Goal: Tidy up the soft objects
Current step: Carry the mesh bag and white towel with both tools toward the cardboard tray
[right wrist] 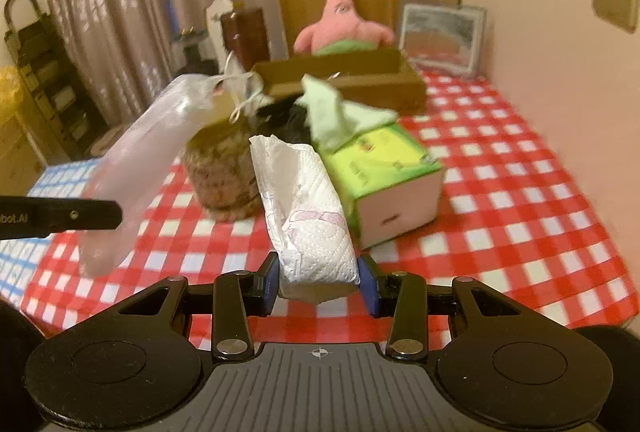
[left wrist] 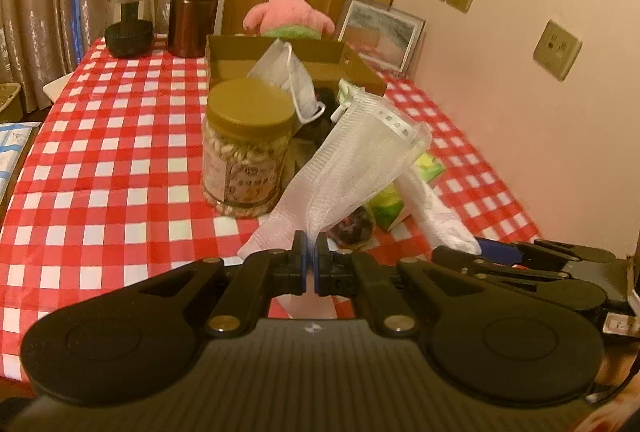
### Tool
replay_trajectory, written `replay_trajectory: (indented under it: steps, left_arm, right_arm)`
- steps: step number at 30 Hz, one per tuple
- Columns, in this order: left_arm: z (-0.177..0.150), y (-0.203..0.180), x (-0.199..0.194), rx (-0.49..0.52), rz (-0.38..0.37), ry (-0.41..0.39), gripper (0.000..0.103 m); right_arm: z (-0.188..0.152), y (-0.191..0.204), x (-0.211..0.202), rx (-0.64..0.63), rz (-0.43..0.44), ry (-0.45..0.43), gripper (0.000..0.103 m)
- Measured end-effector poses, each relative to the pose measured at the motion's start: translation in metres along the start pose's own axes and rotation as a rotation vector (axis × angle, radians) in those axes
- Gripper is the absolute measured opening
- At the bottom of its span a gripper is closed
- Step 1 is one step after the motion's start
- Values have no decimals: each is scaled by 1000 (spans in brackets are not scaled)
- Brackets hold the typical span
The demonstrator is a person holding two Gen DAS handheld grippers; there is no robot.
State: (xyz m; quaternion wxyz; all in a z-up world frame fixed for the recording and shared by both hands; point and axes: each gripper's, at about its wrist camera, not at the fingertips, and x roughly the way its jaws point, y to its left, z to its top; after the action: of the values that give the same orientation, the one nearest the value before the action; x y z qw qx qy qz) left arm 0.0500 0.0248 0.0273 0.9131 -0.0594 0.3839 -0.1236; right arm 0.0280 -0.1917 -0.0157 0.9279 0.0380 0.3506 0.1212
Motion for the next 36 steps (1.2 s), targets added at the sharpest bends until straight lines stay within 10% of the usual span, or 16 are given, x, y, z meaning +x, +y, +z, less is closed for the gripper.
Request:
replay_trajectory:
  steps: [16, 36]
  left_arm:
    - [49, -19, -35, -9, -36, -96, 2]
    - [134, -21, -9, 29, -17, -121, 2]
  right_arm:
    - [47, -30, -57, 54, -54, -95, 41]
    - [111, -67, -17, 96, -52, -113, 41]
